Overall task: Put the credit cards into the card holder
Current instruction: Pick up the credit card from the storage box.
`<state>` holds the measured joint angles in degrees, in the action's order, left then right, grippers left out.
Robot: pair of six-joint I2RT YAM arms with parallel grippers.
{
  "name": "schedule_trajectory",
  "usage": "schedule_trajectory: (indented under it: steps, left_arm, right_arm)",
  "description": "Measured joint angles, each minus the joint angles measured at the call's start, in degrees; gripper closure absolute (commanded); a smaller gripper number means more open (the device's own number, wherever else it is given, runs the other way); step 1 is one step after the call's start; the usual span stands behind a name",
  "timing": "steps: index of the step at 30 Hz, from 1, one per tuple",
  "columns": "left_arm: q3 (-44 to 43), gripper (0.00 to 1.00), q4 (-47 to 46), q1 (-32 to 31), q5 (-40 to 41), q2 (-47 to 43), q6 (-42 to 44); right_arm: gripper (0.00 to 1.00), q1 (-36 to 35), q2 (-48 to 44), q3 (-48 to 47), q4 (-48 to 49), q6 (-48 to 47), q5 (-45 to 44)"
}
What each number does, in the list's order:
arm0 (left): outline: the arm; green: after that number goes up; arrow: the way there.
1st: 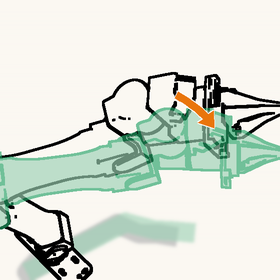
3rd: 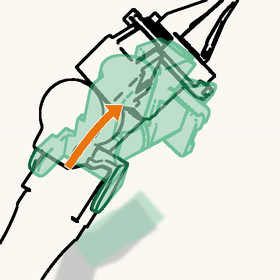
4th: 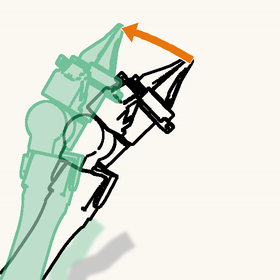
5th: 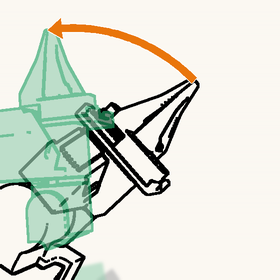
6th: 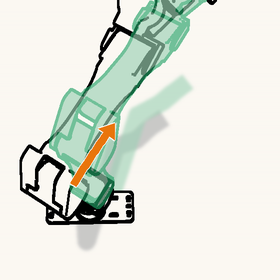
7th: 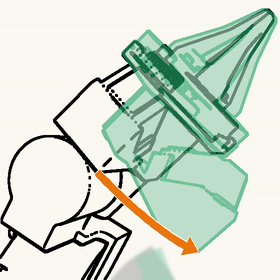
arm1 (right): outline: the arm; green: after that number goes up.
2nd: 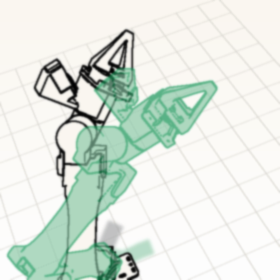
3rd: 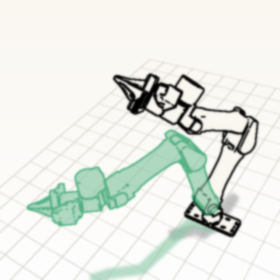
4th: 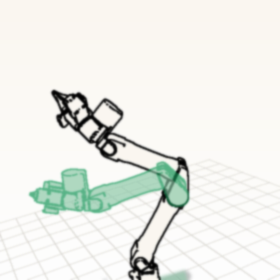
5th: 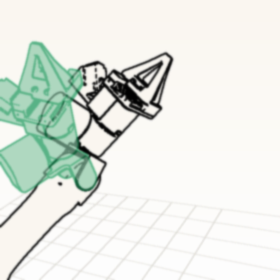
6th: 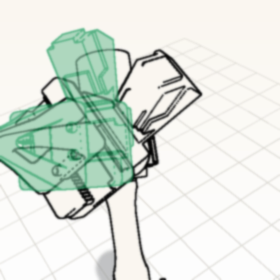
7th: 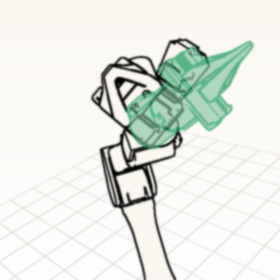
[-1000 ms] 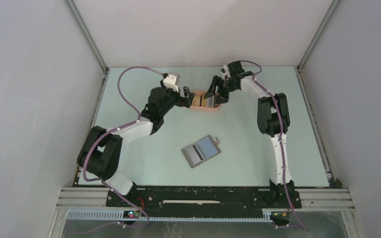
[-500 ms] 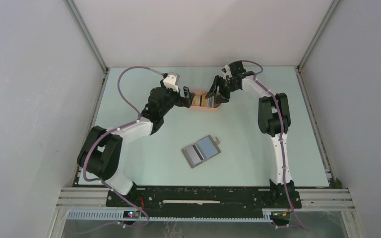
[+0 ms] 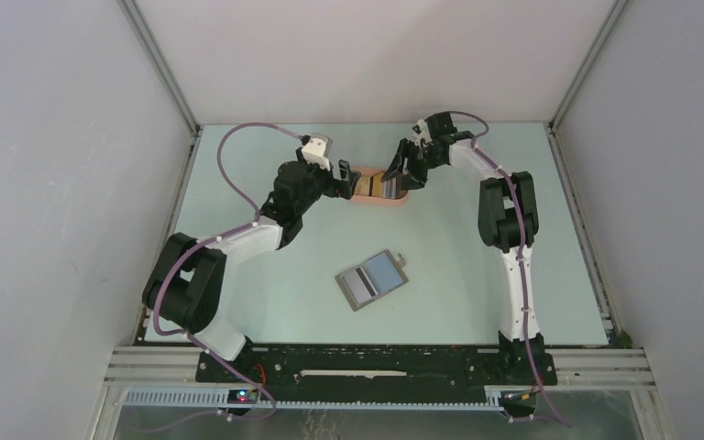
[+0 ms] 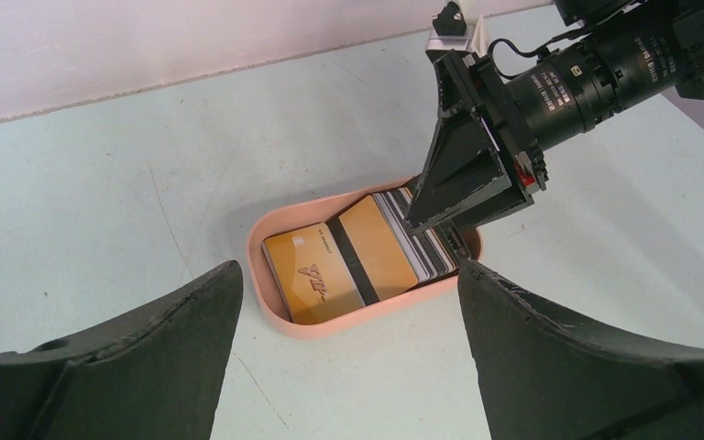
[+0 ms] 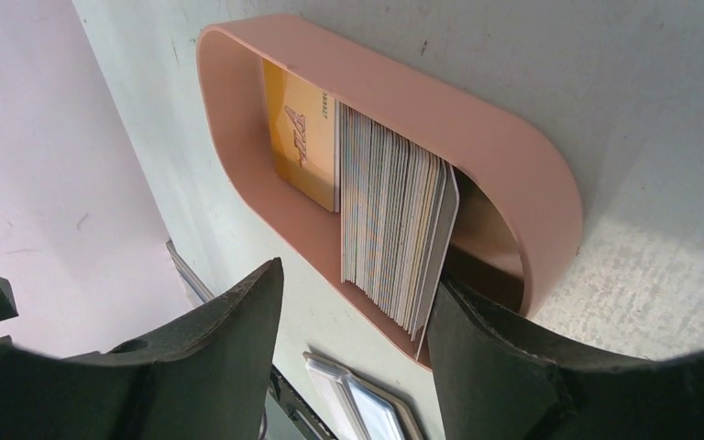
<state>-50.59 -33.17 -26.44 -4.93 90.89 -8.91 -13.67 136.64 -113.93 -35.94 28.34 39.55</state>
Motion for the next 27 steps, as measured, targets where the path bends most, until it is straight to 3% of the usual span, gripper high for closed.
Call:
schedule_trajectory:
  steps: [12,27]
  left_arm:
    - [0.00,0.09,0.35,0.00,0.00,0.00,0.37]
    - [0.00,0.09,0.76,0.00,0.00,0.22,0.39]
  right_arm:
    - [0.43,0.52,0.00,0.33,-0.04,-0.68,0.02]
    - [0.44,0.87,0.00,0.52,-0.20,-1.14,0.00]
